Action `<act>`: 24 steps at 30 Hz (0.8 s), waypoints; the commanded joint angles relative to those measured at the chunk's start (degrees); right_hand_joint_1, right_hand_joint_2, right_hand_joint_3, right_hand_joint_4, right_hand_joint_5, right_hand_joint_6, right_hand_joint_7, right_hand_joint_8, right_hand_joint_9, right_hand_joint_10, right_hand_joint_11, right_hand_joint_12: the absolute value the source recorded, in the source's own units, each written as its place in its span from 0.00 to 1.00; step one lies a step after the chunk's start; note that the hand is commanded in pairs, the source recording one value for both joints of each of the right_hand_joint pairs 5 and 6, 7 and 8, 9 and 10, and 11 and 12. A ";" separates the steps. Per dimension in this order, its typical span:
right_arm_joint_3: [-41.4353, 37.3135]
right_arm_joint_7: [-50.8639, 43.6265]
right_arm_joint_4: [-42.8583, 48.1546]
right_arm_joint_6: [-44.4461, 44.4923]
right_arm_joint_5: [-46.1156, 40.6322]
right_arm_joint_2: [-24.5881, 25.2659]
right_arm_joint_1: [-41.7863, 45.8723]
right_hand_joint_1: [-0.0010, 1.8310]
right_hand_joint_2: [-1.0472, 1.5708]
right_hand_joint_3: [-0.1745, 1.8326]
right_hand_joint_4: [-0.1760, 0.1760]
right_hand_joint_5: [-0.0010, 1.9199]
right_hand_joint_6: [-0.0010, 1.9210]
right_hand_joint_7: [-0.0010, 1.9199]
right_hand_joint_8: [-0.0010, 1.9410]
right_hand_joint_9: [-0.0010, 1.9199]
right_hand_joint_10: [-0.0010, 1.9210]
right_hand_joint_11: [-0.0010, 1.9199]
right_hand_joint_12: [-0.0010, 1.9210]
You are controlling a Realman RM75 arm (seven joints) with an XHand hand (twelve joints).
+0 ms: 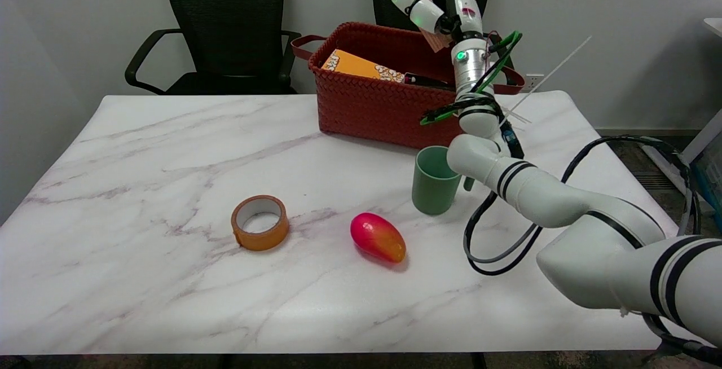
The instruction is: Place the wooden cylinder into the brown storage basket.
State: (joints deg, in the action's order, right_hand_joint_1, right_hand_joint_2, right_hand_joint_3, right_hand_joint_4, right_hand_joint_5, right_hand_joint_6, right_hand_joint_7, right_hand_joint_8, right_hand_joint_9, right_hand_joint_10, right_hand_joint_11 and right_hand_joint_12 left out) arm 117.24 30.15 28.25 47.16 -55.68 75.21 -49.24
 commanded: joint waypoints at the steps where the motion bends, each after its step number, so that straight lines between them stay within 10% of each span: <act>1: 0.20 -11.19 -5.65 -3.87 7.91 -0.38 -2.72 0.35 0.89 0.00 0.50 0.89 0.89 0.95 0.94 0.92 0.92 0.96 0.96; 24: -3.22 -12.85 -13.09 -6.98 7.20 -0.70 -2.79 0.33 0.92 0.00 0.50 0.88 0.88 0.92 0.91 0.88 0.88 0.89 0.89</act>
State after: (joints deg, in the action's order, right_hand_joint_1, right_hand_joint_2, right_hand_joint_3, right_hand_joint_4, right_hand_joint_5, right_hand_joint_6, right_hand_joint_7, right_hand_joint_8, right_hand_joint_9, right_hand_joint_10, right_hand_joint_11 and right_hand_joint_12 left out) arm 116.53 19.32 19.02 41.88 -49.27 74.86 -51.73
